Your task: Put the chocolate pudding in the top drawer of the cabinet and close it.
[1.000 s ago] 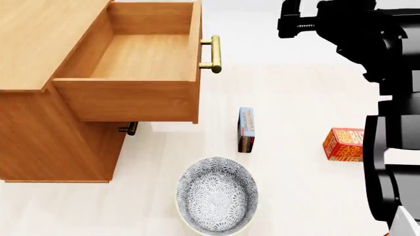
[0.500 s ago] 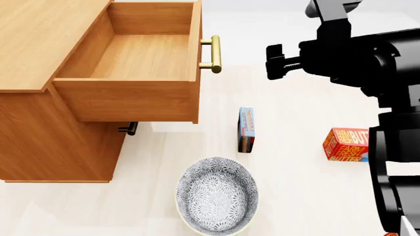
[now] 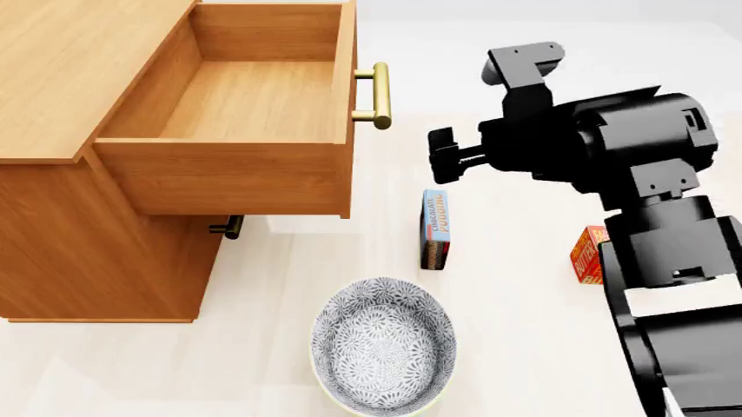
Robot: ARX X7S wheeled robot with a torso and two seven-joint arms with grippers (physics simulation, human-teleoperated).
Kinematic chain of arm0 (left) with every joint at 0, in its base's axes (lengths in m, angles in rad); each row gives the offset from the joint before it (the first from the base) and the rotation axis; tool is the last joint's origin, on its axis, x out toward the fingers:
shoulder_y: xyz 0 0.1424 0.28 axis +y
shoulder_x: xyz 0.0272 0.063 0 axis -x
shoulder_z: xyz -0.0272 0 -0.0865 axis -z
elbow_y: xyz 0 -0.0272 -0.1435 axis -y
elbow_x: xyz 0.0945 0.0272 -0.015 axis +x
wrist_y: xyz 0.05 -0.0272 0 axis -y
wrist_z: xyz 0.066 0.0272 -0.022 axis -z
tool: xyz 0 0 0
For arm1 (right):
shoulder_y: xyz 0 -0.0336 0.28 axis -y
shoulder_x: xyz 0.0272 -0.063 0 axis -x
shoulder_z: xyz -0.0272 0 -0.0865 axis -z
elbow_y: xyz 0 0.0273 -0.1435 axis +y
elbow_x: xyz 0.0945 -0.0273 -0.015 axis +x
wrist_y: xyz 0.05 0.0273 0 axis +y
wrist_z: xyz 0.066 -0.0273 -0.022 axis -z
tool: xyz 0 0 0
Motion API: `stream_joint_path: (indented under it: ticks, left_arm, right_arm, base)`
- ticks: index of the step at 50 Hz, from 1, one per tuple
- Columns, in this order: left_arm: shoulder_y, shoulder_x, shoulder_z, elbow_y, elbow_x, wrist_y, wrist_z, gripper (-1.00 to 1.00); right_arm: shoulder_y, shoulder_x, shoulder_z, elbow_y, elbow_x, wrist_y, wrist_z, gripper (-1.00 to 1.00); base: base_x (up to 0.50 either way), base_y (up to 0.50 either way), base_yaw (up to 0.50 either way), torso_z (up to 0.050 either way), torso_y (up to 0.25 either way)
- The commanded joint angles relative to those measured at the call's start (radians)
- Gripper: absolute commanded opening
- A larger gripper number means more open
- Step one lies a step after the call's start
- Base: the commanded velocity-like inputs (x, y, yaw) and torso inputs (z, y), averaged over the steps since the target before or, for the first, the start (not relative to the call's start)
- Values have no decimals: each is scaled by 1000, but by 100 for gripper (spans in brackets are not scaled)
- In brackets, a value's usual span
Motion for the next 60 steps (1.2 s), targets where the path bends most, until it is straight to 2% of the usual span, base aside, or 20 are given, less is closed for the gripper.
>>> stream_joint_path:
  ticks: [1,21,29,60]
  left_arm:
    - [0,-2,4,4,3,-3,-6,100]
    - [-8,-3,16,-1,2,-19,4,100]
    - [-1,-4,12,3,3,2,6,100]
    - [18,-4,-10,12,-3,56,11,100]
  right_arm:
    - [-1,-59,-26,141,-15,-91,-29,100]
    - [29,-129,-48,392,-44,-242,-66,100]
    - [65,-179,-48,595,-66,-372,-88,100]
    - [0,-203,192,601,-292,-386,-82,100]
  base:
    - [0,0,0,0,0]
    - [0,0,0,0,0]
    - [0,0,0,0,0]
    - [0,0,0,0,0]
